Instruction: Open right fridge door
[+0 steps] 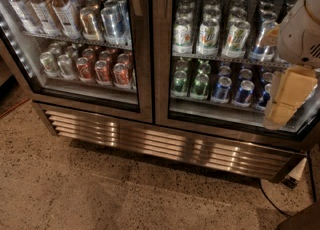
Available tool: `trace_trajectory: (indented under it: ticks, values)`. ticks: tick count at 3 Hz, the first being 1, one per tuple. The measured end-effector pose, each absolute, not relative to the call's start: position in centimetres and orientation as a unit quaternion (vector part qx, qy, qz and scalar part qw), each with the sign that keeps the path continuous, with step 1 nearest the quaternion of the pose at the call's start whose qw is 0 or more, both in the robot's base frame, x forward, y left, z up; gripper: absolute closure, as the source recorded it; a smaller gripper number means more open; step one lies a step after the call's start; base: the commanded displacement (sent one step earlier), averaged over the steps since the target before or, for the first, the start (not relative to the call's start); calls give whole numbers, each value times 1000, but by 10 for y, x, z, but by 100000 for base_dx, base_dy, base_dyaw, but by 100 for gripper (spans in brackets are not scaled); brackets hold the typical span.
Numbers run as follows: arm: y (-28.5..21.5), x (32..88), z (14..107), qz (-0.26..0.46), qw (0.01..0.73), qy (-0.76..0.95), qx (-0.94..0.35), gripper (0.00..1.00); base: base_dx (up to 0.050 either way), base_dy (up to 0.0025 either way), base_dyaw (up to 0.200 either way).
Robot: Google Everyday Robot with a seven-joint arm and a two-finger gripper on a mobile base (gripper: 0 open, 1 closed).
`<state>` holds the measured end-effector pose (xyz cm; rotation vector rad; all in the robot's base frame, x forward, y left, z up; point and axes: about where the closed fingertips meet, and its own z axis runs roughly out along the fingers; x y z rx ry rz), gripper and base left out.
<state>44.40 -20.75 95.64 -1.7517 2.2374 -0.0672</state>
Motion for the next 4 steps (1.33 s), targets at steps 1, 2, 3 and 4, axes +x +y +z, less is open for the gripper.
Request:
trace_trajectory:
  ticks: [1,2,3,4]
  values:
    - [-199,447,923,-13,117,778,-618,0,0,0,0]
    - [-193,451,886,-3,87,774,-628,0,3992,242,12217]
    - [-193,451,886,-3,87,774,-628,0,3395,-253,-14510]
    - [-193,451,886,-3,87,774,-628,0,4346,210,9852]
